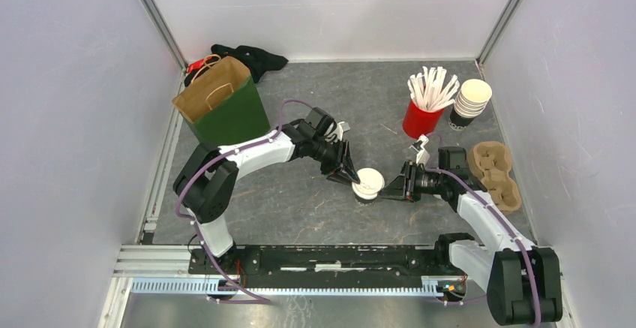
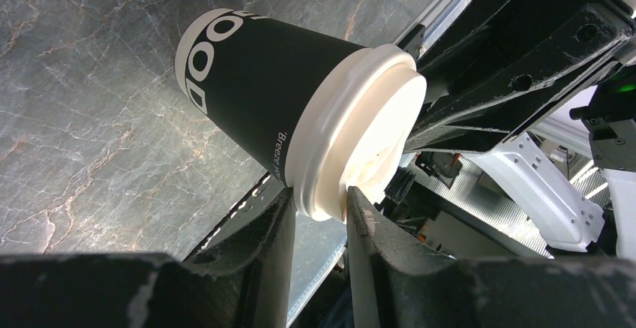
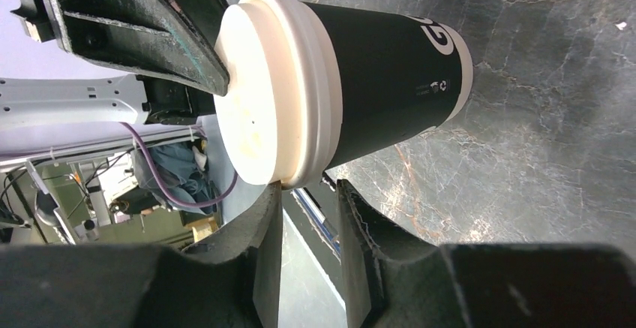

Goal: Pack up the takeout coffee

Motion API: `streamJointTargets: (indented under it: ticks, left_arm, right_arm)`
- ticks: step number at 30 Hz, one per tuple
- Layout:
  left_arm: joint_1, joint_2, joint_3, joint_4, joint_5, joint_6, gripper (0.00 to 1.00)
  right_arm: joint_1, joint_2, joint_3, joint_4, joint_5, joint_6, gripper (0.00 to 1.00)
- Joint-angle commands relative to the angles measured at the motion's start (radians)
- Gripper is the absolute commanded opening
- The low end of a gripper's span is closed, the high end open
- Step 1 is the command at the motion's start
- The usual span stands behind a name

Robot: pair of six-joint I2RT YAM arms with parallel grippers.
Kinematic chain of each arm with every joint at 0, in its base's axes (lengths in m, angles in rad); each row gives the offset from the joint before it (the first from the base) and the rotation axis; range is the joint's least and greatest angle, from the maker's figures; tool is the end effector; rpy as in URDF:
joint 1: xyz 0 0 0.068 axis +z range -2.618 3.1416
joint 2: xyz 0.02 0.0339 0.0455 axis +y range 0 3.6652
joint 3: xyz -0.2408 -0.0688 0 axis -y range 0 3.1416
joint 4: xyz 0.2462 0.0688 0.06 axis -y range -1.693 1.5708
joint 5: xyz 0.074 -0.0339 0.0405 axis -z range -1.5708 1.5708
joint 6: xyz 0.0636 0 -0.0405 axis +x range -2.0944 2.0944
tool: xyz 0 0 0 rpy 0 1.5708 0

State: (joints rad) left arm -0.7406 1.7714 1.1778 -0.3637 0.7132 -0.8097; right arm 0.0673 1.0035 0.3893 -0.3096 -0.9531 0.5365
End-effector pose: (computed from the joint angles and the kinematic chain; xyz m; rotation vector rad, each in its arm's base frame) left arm 0.2494 -0.2844 0.1617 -0.2295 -2.7624 1.3427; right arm 0.1893 0.0647 0.1353 0.1560 2.4648 1.4421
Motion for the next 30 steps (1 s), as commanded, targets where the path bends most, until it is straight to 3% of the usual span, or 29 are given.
streamJointTargets:
  ticks: [1,4,9,12,17,20,21,24,30]
  left_arm:
    - [-0.002,0.035,-0.015,-0.032,-0.091,0.047,0.36]
    - [-0.001,0.027,0.039,-0.058,-0.087,0.063,0.37]
    - [-0.002,0.009,0.099,-0.078,-0.074,0.070,0.45]
    - [-0.002,-0.002,0.110,-0.078,-0.055,0.074,0.51]
    - [-0.002,-0.022,0.116,-0.077,-0.042,0.081,0.64]
    - [0.009,-0.016,0.135,-0.111,-0.071,0.111,0.67]
    - [0.015,-0.007,0.145,-0.126,-0.084,0.121,0.67]
    - [0.036,0.020,0.162,-0.116,-0.096,0.126,0.60]
    - [0.026,0.058,0.137,-0.049,-0.039,0.102,0.48]
  right_arm:
    - [0.002,0.053,-0.064,-0.110,0.407,-0.173,0.34]
    - [0.003,0.030,0.006,-0.109,0.270,-0.187,0.38]
    - [0.002,-0.026,0.199,-0.257,0.243,-0.283,0.59]
    - [0.004,-0.011,0.272,-0.344,0.195,-0.350,0.64]
    - [0.008,-0.022,0.281,-0.278,0.114,-0.331,0.74]
    - [0.027,0.020,0.282,-0.195,0.090,-0.278,0.72]
    - [0.038,0.038,0.288,-0.178,0.095,-0.267,0.66]
    - [0.064,0.089,0.320,-0.174,0.129,-0.276,0.53]
    - [0.111,0.171,0.342,-0.145,0.153,-0.296,0.42]
